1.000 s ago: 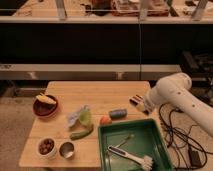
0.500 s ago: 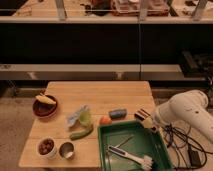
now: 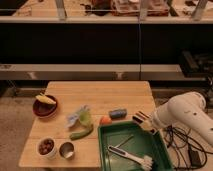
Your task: Place eraser in tray
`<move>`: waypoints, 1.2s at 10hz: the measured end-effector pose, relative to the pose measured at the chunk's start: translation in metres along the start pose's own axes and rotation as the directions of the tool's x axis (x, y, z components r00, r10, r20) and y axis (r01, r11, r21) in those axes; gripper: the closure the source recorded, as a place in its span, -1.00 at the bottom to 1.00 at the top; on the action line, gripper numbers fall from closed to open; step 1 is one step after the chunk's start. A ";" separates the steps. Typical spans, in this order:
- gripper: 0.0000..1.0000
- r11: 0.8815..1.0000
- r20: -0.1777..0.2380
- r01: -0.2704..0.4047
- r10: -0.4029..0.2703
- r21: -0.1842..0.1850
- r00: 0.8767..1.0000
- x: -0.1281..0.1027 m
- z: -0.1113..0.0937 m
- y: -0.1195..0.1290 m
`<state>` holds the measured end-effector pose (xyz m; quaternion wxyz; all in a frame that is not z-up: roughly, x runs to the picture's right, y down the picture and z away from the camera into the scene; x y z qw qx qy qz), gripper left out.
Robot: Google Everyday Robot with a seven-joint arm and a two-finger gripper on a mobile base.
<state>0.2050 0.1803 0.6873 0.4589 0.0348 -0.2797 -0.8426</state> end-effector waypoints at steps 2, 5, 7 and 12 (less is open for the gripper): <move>1.00 1.000 0.011 0.018 -0.018 0.016 1.000 -0.024 -0.003 -0.021; 0.82 0.999 0.071 0.046 -0.047 0.026 0.996 -0.057 0.016 -0.036; 0.42 0.999 0.100 0.035 -0.038 0.036 0.994 -0.070 0.033 -0.036; -0.53 0.999 0.093 -0.005 0.002 0.033 0.996 -0.077 0.049 -0.040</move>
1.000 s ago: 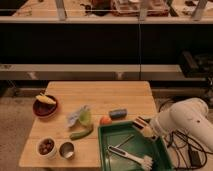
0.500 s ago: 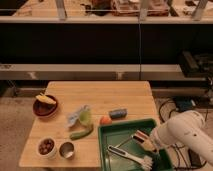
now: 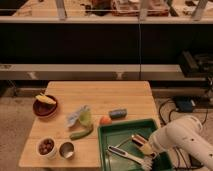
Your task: Place eraser in tray
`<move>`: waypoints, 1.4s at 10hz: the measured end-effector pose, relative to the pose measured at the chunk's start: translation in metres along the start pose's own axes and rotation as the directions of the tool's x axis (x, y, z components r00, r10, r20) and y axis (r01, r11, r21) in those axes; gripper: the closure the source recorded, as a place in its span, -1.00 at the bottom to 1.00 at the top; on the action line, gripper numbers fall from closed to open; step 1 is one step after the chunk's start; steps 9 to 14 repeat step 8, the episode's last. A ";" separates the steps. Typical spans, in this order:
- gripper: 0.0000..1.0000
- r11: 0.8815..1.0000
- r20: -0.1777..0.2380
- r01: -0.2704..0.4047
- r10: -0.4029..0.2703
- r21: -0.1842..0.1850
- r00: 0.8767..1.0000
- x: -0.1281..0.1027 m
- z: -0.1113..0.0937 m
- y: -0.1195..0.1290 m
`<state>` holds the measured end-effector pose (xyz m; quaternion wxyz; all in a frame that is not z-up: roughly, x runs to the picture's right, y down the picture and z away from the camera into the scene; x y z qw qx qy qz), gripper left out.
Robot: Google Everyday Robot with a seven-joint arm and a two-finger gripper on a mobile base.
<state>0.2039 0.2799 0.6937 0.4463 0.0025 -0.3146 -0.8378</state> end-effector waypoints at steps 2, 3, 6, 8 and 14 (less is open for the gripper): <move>-0.60 1.000 0.000 0.006 -0.006 -0.007 1.000 0.003 0.004 -0.002; -0.60 1.000 -0.002 0.000 0.000 -0.017 1.000 0.005 0.003 0.000; -0.60 0.995 -0.013 -0.059 0.059 -0.075 0.998 0.029 -0.012 0.014; -0.60 0.994 -0.021 -0.066 0.064 -0.084 0.998 0.037 -0.019 0.014; -0.60 0.994 -0.021 -0.066 0.064 -0.084 0.998 0.037 -0.019 0.014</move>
